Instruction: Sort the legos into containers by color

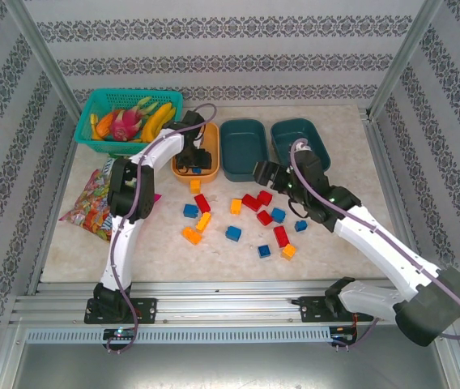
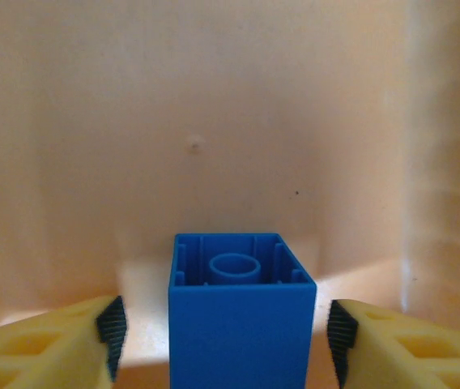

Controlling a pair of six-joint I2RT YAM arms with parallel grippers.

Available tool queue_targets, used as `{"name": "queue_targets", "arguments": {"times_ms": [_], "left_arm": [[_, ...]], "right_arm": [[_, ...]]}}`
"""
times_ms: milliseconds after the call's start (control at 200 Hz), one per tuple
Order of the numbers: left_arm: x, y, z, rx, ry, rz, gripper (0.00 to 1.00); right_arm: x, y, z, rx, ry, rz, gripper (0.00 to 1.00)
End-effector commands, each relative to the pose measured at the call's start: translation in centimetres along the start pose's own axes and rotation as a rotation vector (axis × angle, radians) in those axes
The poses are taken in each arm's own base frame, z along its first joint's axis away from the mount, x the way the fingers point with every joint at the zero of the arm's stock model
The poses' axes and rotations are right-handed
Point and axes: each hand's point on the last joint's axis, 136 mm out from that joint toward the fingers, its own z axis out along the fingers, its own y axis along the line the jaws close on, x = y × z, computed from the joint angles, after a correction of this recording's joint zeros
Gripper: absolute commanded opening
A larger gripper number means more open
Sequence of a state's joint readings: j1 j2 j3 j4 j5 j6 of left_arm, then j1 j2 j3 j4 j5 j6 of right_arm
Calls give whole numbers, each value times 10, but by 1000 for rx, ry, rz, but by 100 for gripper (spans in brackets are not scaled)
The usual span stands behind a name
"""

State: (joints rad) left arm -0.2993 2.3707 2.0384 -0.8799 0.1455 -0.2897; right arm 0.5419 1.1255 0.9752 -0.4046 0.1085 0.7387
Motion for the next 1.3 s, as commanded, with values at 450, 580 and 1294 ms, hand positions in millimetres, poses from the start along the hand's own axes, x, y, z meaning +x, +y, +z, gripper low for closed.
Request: {"name": "queue_targets", "arguments": {"times_ms": [450,580,1294], "left_arm": [[-20,-30,-229,328,-661,-294,100],[26,-52,-228,456,-548,-249,100],[213,-74,-204,546,-264,37,97]], "right_arm": [[157,-114,-50,445,663,224,77],[177,-123,-40,463,690,275,73],[208,-146,-2,511,718,299,50]]}}
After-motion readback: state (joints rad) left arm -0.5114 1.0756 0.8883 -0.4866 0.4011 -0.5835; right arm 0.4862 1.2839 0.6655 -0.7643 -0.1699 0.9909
